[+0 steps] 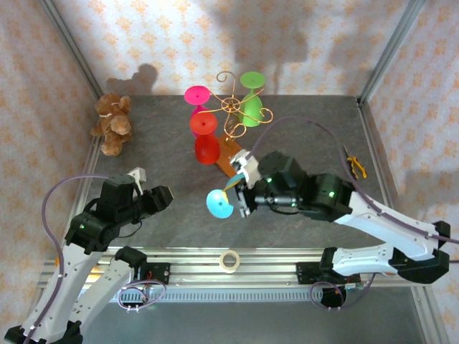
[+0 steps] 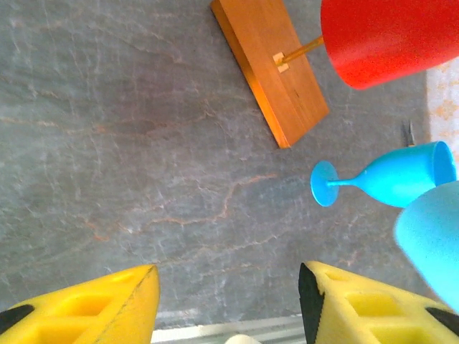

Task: Take the wine glass off the wine glass rack

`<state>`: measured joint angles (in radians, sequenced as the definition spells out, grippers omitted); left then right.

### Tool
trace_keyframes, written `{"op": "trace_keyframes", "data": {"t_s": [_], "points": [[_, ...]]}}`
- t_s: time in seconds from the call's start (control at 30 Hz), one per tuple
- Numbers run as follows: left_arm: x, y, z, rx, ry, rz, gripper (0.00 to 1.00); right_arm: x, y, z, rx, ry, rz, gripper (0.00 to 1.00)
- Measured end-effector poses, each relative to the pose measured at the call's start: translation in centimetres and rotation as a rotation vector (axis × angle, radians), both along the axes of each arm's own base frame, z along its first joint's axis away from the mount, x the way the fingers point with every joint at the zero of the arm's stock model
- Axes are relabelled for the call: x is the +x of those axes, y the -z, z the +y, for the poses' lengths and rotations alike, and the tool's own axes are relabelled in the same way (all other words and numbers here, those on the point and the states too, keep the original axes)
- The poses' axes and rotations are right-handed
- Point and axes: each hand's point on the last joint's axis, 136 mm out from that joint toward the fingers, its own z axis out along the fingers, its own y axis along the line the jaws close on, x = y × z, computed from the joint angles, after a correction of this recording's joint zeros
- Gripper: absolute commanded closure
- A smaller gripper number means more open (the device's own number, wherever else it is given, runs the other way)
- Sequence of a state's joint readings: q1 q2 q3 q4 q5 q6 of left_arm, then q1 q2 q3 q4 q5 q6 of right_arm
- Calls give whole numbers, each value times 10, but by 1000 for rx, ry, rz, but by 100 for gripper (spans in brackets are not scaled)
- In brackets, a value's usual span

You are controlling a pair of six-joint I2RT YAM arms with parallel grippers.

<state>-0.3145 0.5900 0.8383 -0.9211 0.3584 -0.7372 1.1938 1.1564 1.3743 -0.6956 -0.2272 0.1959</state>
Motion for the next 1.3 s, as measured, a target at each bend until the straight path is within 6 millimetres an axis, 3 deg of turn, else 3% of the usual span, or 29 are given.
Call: {"op": "trace_keyframes", "data": {"t_s": [0.13,0.27,0.4,0.57,0.87,1.3], "points": [[-10,22,-8,-69,2,79,44,-18,18,19,-100,-61,-134,100],[-20,44,-17,-141,0,170,43,-22,43,35,-189,-62,-286,100],[-24,45,-26,-216,1,199,42,-21,77,43,-285,-43,-421,100],[-24,51,-35,-304,0,208,42,-14,105,46,-343,12,-551,100],[-20,78,-51,-444,-29,300,42,1,125,64,-385,121,-708,100],[-5,59,-64,-565,-25,279,42,14,141,70,-422,209,-796,100]]}}
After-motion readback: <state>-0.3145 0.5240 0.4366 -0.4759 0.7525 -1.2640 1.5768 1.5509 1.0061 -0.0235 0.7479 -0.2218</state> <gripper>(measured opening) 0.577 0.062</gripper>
